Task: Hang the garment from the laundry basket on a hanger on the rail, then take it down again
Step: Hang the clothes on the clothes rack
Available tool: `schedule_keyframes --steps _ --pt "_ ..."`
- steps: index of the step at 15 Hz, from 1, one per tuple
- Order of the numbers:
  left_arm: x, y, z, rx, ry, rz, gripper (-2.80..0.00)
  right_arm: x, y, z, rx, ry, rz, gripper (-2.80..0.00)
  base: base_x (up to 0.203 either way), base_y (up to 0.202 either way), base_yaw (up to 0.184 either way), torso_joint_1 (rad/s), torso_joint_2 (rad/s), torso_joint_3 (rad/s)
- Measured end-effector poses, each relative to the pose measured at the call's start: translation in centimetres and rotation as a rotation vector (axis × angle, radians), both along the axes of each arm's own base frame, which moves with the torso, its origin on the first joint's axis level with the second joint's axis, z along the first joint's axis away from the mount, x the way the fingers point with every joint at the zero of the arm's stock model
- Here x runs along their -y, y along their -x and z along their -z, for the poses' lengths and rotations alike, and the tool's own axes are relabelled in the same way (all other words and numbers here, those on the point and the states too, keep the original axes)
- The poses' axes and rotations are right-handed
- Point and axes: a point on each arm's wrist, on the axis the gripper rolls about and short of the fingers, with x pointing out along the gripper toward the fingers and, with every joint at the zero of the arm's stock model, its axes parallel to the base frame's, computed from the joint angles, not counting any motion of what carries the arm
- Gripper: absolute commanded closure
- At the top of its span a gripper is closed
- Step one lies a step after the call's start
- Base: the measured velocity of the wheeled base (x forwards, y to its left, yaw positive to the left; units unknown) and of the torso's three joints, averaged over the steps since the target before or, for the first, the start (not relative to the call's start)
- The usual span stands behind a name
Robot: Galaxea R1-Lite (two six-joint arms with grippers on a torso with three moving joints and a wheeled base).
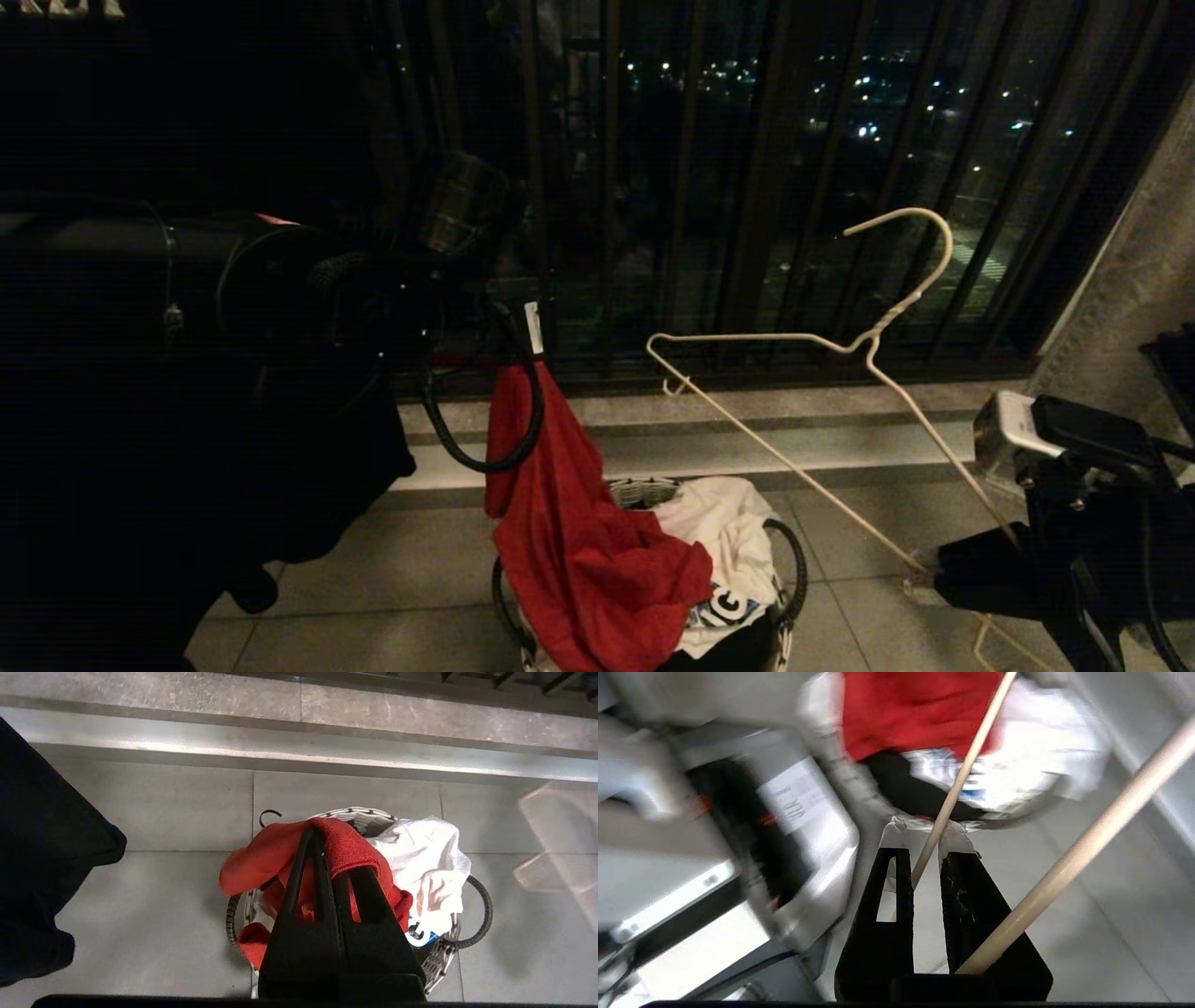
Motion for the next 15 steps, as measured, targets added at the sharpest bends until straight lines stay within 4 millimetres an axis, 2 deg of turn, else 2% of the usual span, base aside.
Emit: schedule_keyframes --steps 3,6,8,10,12,15 --pt "0.4 -0.4 0.8 -0.019 -0.012 0.004 0.00 1.5 -0.4 -1.0 0.072 0.016 0.085 0.00 0.000 0.000 0.000 0.000 0.00 0.000" --pt "1.7 -0.4 2.4 -0.056 -0.047 0.025 0.00 2.6 -0.9 -1.9 0.143 0.021 0.169 0.00 0.000 0.000 0.000 0.000 0.00 0.000" --pt "3.5 -0.2 3.9 -0.079 -0.083 0.045 0.00 3.9 -1.4 -3.0 0.218 0.006 0.247 0.00 0.000 0.000 0.000 0.000 0.00 0.000" --pt "6.1 1.1 5.0 -0.098 -0.101 0.111 0.00 4.6 -1.2 -4.3 0.264 -0.031 0.311 0.00 0.000 0.000 0.000 0.000 0.00 0.000" --pt "8.2 2.3 4.8 -0.088 -0.102 0.164 0.00 5.2 -1.0 -5.6 0.294 -0.085 0.380 0.00 0.000 0.000 0.000 0.000 0.00 0.000" --pt "8.4 2.6 3.9 -0.112 -0.210 0.098 0.00 5.8 -0.8 -6.3 0.334 -0.095 0.416 0.00 0.000 0.000 0.000 0.000 0.00 0.000"
